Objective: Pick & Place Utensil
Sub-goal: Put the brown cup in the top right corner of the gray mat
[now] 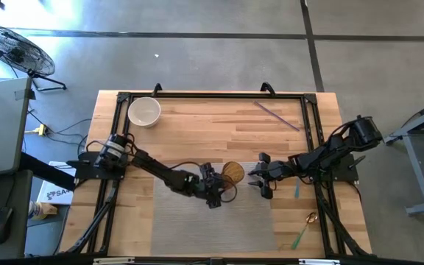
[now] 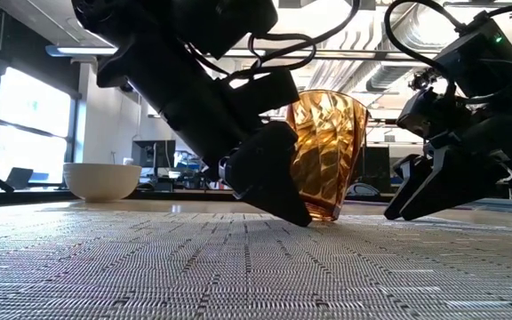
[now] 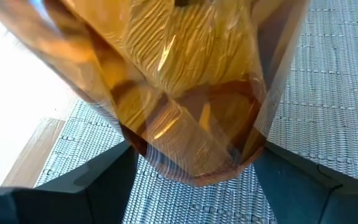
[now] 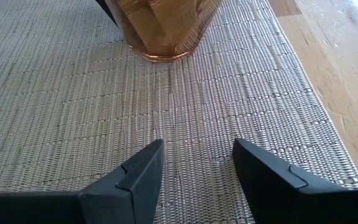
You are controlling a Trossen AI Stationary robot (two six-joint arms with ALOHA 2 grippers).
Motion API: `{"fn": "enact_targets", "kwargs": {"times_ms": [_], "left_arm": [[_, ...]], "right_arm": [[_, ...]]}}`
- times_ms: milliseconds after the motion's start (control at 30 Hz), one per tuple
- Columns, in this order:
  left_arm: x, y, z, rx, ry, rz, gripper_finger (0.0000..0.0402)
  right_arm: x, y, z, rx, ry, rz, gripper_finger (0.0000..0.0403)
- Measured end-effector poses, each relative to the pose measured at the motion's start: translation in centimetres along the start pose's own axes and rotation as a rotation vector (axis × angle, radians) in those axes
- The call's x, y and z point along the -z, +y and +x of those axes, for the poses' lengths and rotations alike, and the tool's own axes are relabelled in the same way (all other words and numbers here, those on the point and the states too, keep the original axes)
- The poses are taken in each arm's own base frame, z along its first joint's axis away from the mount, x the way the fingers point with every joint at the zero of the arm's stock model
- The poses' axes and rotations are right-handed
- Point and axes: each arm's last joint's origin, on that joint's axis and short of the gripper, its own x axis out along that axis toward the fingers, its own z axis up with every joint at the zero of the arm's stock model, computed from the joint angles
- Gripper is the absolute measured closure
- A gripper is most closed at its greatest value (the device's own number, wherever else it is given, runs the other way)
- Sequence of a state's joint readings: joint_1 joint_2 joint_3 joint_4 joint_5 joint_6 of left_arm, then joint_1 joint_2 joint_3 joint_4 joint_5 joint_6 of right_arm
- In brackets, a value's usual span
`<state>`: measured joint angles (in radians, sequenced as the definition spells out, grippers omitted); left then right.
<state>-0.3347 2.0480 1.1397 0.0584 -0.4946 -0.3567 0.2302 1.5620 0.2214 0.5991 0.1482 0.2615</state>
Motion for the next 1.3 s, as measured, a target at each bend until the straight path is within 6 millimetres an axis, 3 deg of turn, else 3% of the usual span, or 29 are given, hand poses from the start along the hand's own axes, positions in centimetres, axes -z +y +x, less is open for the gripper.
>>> {"fn": "enact_targets", "kwargs": {"times_ms": [800,933,1100,1300], "left_arm": [[1.3,-0.5,-4.1,-0.119,0.145,0.109,0.0096],[1.7,0.1,-5.9,-0.189,0.207,0.149,0.0096],[1.0,2.0,-8.6,-0.31,0.224,0.128,0.0096],[1.3,3.4,-9.7,-0.25,0.167,0.048,0.0096]], "right_arm": [[-0.3,0.1,0.0,-0.003,-0.042,-0.016,0.0212],[-0.7,0.0,-0.2,0.03,-0.07,-0.047,0.0212],[-2.6,0.4,-0.9,0.064,-0.107,-0.068,0.0212],[-5.5,1.9,-1.7,0.132,-0.01,-0.133,0.0212]]}}
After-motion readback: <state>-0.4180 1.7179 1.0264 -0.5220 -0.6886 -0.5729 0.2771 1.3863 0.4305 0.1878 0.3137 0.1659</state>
